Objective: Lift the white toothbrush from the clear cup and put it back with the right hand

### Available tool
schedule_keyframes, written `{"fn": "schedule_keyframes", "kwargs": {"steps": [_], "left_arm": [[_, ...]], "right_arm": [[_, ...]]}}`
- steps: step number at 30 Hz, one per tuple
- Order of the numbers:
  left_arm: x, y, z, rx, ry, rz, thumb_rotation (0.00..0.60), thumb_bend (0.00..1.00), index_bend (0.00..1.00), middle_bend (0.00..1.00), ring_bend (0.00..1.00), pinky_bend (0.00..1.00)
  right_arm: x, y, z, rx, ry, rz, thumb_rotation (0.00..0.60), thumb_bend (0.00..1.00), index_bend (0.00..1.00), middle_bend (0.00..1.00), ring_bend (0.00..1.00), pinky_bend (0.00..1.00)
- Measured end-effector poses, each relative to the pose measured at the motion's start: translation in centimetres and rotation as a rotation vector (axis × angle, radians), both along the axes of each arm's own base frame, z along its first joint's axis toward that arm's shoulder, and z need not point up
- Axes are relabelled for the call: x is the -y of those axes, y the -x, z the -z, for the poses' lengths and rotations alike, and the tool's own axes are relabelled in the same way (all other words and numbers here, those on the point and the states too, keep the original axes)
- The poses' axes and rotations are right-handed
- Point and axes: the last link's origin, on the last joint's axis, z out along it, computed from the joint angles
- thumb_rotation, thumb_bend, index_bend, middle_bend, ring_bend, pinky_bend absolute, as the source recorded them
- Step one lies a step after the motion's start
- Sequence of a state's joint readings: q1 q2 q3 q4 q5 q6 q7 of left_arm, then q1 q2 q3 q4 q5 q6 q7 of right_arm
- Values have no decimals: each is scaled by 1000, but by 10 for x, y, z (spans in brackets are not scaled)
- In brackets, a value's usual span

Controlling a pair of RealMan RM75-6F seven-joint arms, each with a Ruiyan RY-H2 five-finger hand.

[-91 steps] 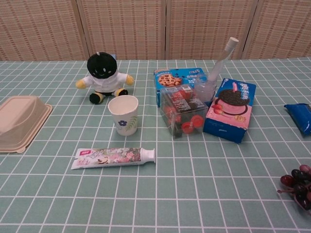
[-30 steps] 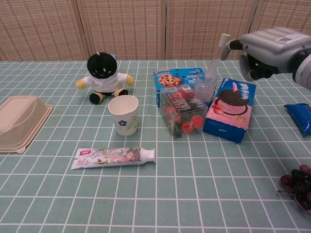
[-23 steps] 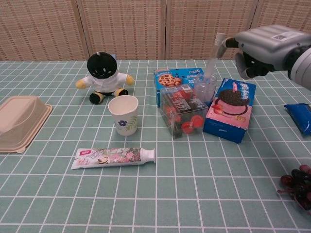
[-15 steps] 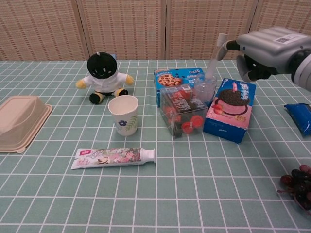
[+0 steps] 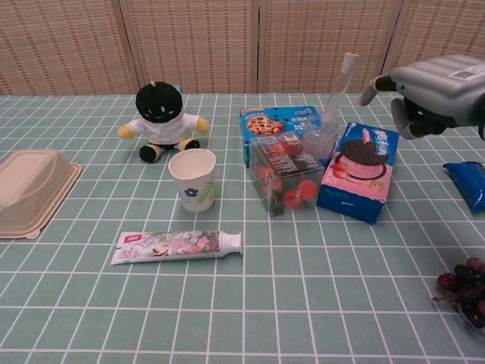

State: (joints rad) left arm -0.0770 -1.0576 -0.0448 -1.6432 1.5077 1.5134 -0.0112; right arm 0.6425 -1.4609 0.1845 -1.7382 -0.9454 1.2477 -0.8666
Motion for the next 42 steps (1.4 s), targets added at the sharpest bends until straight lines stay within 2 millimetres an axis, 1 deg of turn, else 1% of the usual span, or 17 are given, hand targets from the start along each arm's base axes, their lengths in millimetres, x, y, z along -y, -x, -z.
{"fn": "schedule_keyframes", "kwargs": {"steps": [5,13,27,42], "left_arm": [[0,1,0,2,0,-3,600,246,446,406,323,427],[0,2,-4,3,-15,-10,600,246,452,406,322,427],[2,4,-14,10,-46,-34,600,246,457,406,323,427],[2,5,-17,5,-52,-51,600,246,459,406,322,427]], "right_arm": [[3,0,4,-19,1,32,600,1000,103,1000,1000,1000],[11,-7,13,-22,17,35,600,1000,43,1000,1000,1000],[17,-15,25,-11,-4,20,600,1000,38,1000,1000,1000],[26,-23,25,-8,-1,-1,600,1000,38,1000,1000,1000]]}}
